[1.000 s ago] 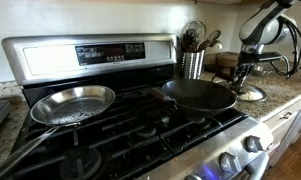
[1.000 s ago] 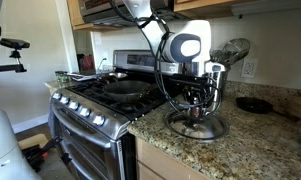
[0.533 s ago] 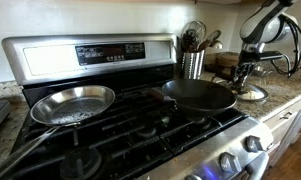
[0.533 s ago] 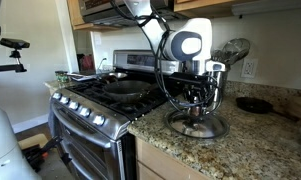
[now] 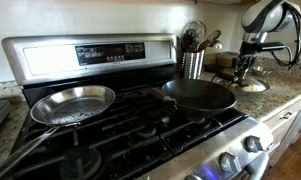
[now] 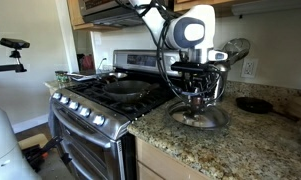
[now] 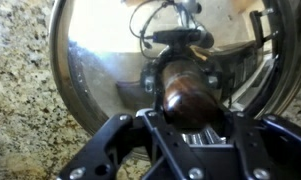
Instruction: Put the silver lid on the pan
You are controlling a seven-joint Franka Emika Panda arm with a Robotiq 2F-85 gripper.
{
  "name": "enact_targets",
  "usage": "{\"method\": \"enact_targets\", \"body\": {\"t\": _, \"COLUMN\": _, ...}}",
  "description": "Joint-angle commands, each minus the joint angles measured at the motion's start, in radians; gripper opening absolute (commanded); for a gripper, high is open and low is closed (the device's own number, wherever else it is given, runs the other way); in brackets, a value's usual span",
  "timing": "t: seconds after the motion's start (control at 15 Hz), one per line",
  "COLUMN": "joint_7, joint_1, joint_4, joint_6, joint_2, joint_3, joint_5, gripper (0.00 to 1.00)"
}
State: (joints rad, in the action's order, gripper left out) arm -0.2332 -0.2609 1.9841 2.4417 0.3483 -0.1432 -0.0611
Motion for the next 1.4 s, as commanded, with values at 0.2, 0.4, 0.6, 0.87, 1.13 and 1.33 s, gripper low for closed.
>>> {"method": "enact_targets", "body": {"t": 0.2, "joint_7": -0.006, "joint_1": 0.026, "joint_4": 0.019, "joint_6": -0.106, "joint_2": -0.164, "joint_3": -0.002, "joint_5": 0.048, "gripper": 0.19}}
{"method": "enact_targets", "body": {"t": 0.4, "joint_7": -0.011, "joint_1": 0.049, "joint_4": 0.023, "joint_6": -0.146, "joint_2": -0.232, "joint_3": 0.003, "joint_5": 0.086, "gripper": 0.19}}
{"method": "enact_targets", "body": {"t": 0.6, "joint_7": -0.01, "joint_1": 0.075, "joint_4": 0.027, "joint_6": -0.168, "joint_2": -0.286, "joint_3": 0.011, "joint_5": 0.128, "gripper": 0.19}}
{"method": "enact_targets", "body": {"t": 0.87, "joint_7": -0.018, "joint_1": 0.118, "joint_4": 0.042, "joint_6": -0.184, "joint_2": -0.337, "joint_3": 0.039, "joint_5": 0.146, "gripper": 0.19}}
{"method": "enact_targets", "body": {"t": 1.13, "joint_7": -0.056, "joint_1": 0.172, "joint_4": 0.063, "joint_6": -0.167, "joint_2": -0.349, "joint_3": 0.093, "joint_5": 0.096, "gripper": 0.19}}
{"method": "enact_targets", "body": {"t": 1.33, "joint_7": -0.07, "joint_1": 0.215, "joint_4": 0.083, "joint_6": -0.166, "joint_2": -0.344, "joint_3": 0.135, "joint_5": 0.088, "gripper": 0.19}}
